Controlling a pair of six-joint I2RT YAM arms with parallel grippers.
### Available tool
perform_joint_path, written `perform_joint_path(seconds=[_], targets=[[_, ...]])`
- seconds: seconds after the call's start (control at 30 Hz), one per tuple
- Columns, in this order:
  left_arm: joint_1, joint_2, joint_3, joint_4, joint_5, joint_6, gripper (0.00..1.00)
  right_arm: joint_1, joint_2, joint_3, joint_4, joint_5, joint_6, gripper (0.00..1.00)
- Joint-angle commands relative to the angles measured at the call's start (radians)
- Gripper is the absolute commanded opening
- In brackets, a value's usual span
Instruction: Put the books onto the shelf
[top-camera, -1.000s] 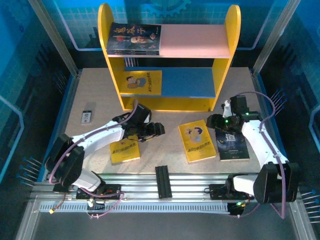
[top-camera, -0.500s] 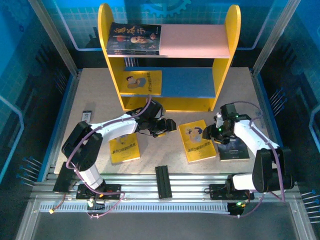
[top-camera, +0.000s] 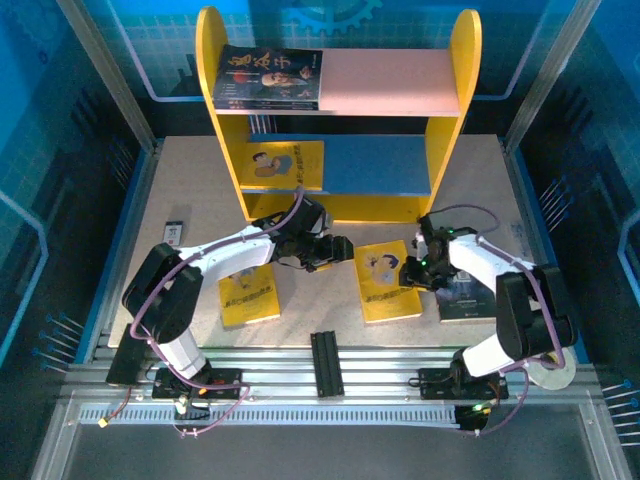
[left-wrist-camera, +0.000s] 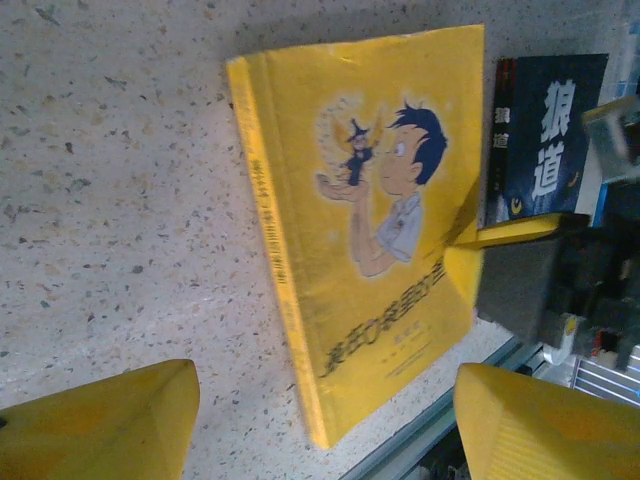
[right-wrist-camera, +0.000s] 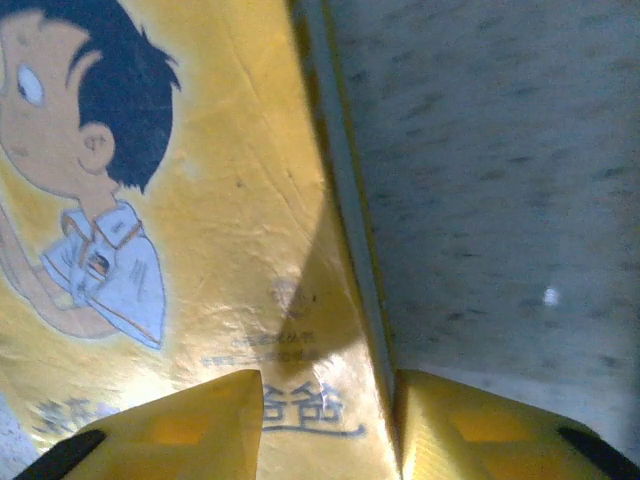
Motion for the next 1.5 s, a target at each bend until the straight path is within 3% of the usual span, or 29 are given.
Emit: perform_joint_path(seconds=[0.0, 0.23, 0.47, 0.73, 0.83, 1.13, 1.23, 1.47], targets=[[-0.004, -0.045, 0.039, -0.028, 0.016, 0.015, 0.69, 0.089, 0.047, 0.037, 0.064, -0.042, 0.061, 0.36], [-0.004, -0.039, 0.021, -0.039, 0.005, 0.016, 0.69, 0.249, 0.186, 0.146, 0.177, -0.093, 0.159, 0.34], [-0.004, -0.006, 0.029, -0.03, 0.009, 0.018, 0.69, 0.216, 0.126, 0.176, 0.106, -0.049, 0.126, 0.4], [-0.004, 0.021, 0.049, -0.024, 0.024, 0.028, 0.69, -0.068, -0.148, 0.101, -0.1, 0.057, 0.009, 0.53], [-0.004, 0.035, 0.063, -0.019, 0.035, 0.03, 0.69, -0.197, -0.193, 0.075, -0.109, 0.061, -0.033, 0.63], [-0.04, 0.142, 0.19, 0.017, 0.089, 0.012, 0.69, -0.463, -0.146, 0.03, -0.021, 0.091, -0.083, 0.72], [-0.074, 0.204, 0.256, 0.017, 0.103, 0.012, 0.69, -0.559, -0.096, 0.027, 0.014, 0.032, -0.097, 0.73], [-0.153, 0.384, 0.459, 0.012, 0.139, 0.001, 0.69, -0.639, -0.045, 0.053, 0.033, 0.07, -0.127, 0.73]])
